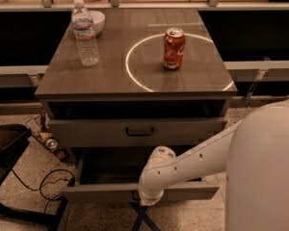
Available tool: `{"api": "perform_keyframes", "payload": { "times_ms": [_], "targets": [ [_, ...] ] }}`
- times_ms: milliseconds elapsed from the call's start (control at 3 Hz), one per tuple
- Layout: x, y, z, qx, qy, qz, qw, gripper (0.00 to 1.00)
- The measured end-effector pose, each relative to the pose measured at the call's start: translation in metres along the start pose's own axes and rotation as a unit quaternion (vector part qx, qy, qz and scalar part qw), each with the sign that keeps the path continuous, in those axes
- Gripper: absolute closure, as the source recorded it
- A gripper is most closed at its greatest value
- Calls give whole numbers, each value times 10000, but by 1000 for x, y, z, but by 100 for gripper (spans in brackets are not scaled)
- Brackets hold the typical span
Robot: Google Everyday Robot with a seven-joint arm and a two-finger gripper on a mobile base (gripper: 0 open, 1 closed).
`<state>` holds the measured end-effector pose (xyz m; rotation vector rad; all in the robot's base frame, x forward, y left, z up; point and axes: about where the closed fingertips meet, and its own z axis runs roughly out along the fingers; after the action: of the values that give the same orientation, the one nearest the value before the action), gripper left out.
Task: Open middle drawer
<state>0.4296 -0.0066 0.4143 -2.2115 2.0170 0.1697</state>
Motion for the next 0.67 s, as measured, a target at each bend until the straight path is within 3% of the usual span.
{"api": "perform_keyframes", "payload": {
  "times_ms": [667],
  "targets": [
    [3, 5, -10, 59, 3, 10, 10000, 100]
  ]
}}
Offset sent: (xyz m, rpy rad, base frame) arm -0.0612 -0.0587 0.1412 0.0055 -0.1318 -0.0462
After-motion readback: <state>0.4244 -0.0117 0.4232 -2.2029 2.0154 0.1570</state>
